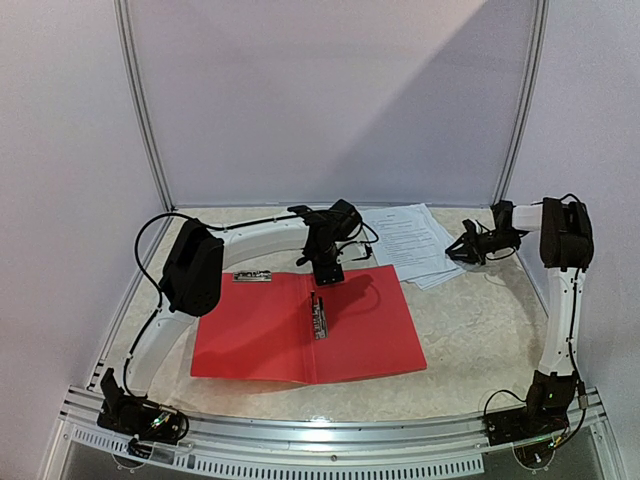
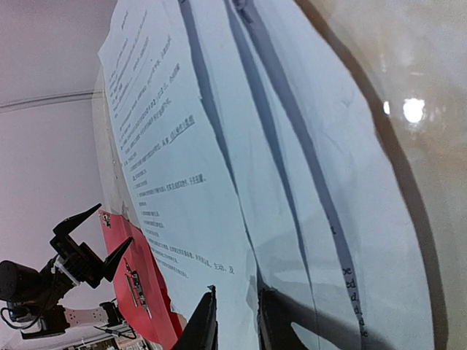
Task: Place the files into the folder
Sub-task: Pick up the file from the corner of the board.
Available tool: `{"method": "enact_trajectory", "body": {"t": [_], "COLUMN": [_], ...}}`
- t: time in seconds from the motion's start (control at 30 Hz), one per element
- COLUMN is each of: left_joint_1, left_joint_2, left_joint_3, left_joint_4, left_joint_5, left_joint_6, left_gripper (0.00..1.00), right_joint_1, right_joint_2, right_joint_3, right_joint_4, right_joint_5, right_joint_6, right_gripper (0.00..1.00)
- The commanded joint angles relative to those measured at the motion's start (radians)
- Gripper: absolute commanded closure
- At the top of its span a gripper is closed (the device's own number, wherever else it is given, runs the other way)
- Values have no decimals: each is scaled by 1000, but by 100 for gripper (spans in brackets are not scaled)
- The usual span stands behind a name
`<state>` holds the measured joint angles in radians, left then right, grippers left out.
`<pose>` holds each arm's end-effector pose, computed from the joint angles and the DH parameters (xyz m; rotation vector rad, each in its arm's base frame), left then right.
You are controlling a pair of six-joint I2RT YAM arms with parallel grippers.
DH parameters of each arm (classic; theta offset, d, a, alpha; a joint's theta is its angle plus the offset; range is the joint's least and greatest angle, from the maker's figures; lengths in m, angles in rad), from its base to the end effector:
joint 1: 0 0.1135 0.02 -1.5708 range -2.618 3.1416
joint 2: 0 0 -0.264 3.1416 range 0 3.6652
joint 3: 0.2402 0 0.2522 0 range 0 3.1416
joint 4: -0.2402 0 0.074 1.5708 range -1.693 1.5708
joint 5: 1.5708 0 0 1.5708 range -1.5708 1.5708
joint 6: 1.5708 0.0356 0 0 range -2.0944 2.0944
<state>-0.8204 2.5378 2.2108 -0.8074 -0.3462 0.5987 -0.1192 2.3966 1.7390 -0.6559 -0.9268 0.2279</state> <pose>0.3730 -0.3823 0.1441 1.6455 2.0735 0.3948 0.4689 -0.0275 0.0980 0.2875 2.6269 1.3343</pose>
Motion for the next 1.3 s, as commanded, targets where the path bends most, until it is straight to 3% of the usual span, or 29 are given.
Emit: {"method": "enact_trajectory", "body": {"t": [0.0,0.4,0.97,1.27], "left_joint_1": [-15,-16,-16,-16], "left_joint_2": [24,20,20,26], "left_joint_3": [-22,-23,-22,-18], "left_joint_4": [-7,-5,1,1], "left_joint_5": [13,12,16,13], "left_joint_6": [-4,0,0,3], "left_gripper": [22,22,22,22], "right_joint_1": [25,27,36,52], "right_joint_2": [-61,-228,-135,-133], "right_joint_3": [-41,-176,-155,-180], "right_joint_4": [5,-17,15,45], "right_joint_5": [90,256,203,43], "right_joint_6": [4,66,38,19], "right_gripper": [78,71,61,67]}}
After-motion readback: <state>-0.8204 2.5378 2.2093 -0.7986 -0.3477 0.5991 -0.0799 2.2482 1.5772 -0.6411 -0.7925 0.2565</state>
